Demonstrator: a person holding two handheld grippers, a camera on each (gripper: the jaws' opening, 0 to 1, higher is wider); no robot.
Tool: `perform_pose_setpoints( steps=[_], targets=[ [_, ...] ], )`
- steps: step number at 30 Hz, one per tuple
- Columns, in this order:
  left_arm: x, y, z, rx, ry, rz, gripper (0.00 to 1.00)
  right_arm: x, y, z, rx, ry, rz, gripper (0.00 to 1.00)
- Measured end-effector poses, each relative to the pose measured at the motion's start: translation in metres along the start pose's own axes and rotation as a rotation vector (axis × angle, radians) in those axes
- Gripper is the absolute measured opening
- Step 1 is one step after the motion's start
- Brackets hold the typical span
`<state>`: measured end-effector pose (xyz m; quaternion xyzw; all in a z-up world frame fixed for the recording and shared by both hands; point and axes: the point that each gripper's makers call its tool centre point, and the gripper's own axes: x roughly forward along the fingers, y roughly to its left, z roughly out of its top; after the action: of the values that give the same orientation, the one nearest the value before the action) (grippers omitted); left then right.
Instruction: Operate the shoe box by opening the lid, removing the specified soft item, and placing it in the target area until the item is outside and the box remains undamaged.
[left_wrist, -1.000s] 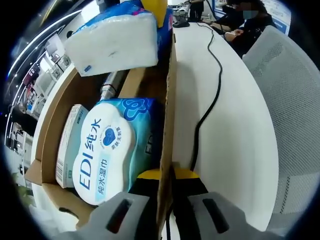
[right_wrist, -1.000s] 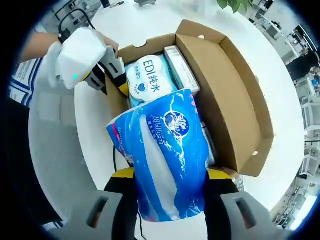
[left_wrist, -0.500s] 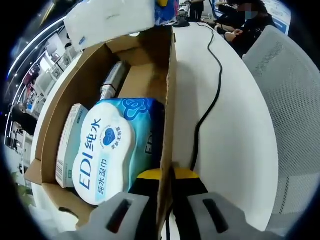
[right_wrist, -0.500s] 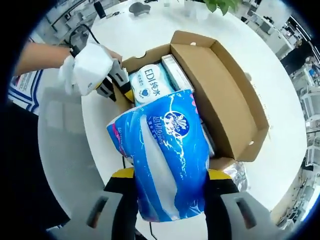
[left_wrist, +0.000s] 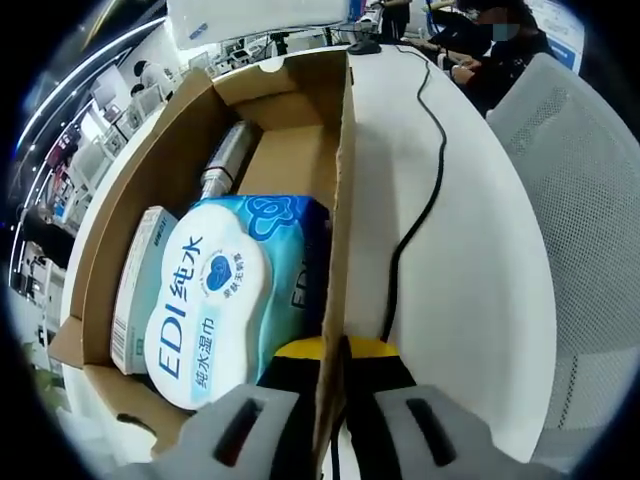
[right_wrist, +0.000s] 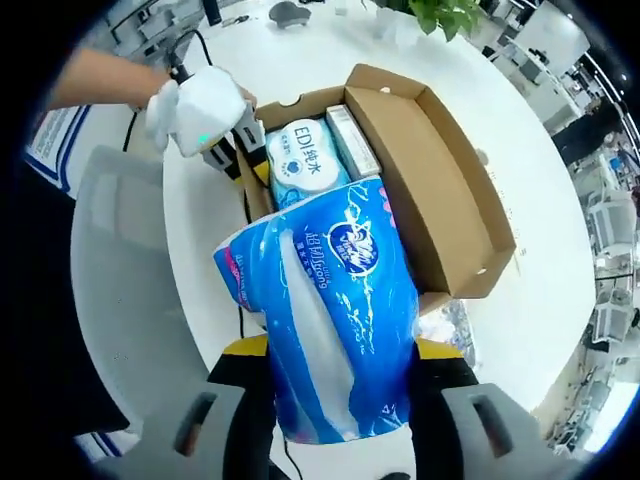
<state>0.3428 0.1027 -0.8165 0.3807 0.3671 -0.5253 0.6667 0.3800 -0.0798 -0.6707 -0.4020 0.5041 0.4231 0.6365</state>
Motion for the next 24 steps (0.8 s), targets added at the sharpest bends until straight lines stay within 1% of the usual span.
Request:
perform_pose_setpoints(
  steps=[9, 18, 24],
  targets=[
    [0.0, 0.0, 0.0, 0.004, -0.001, -0.001, 0.04, -0.003, 0.0, -0.004, 0.01, -0.023, -0.018, 0.49],
    [0.0, 0.0, 0.0, 0.007, -0.003, 0.002, 0.04, -0.004, 0.001, -0.014, 0.009, -0.012, -0.017, 0.49],
    [0.0, 0.0, 0.0, 0.007, -0.003, 0.001, 0.04, -0.007, 0.0, -0.02, 0.007, -0.016, -0.022, 0.5]
  ],
)
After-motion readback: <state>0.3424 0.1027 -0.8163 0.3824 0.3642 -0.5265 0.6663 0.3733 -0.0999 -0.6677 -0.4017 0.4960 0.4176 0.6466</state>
